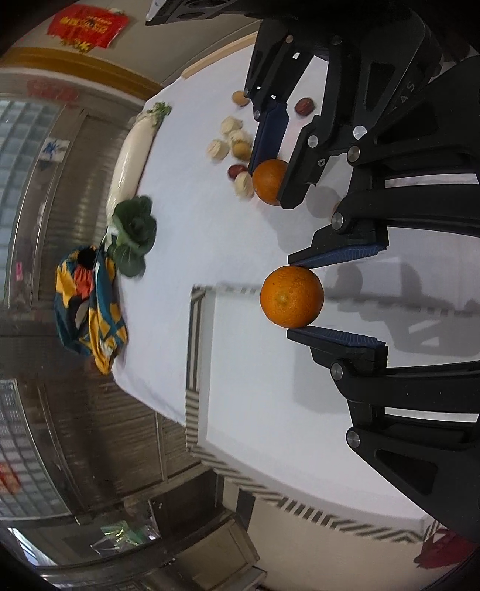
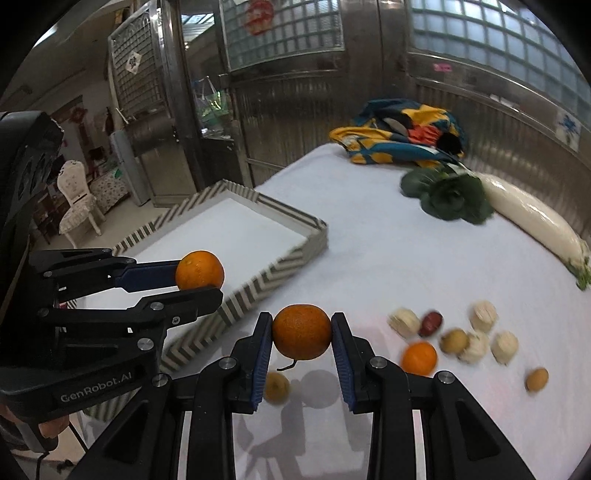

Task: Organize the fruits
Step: 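Carry both oranges to the striped tray and open both grippers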

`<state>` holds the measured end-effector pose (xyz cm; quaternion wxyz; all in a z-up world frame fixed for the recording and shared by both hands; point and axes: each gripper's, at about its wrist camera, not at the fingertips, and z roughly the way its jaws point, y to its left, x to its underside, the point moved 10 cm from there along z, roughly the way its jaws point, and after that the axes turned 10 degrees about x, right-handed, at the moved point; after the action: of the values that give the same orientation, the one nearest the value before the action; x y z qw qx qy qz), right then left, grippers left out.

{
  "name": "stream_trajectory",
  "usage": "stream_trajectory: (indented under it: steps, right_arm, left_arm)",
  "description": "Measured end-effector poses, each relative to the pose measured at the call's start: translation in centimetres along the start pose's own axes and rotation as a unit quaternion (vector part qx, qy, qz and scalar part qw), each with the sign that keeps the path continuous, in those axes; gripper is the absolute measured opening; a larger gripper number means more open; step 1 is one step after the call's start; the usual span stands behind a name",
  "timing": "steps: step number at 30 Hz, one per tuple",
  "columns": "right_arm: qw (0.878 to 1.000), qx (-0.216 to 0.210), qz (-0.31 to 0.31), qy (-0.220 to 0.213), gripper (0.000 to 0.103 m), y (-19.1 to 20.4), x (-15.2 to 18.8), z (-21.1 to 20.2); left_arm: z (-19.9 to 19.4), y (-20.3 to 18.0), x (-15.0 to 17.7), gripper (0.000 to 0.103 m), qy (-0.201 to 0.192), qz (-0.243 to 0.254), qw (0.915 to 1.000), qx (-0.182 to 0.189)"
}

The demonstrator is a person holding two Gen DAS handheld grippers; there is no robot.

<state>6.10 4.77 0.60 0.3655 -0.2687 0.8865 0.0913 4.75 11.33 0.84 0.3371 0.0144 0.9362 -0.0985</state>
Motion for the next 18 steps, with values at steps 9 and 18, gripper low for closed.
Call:
stream_trajectory:
  steps: [9,18]
  right_arm:
    - [1.0,-0.018,-0.009,-0.002,0.031,2.9,-3.7,2.9]
    - [0.999,-0.025,-0.028,0.03,0.031,4.8,-5.7,8.5]
  left_arm:
    - [1.2,6.4,-2.9,0.031,0.017,-0.055,0.9983,-0.01]
    - [5.1,10.4,-3.4,0.031,0.049,-0.084,0.9947,-0.034]
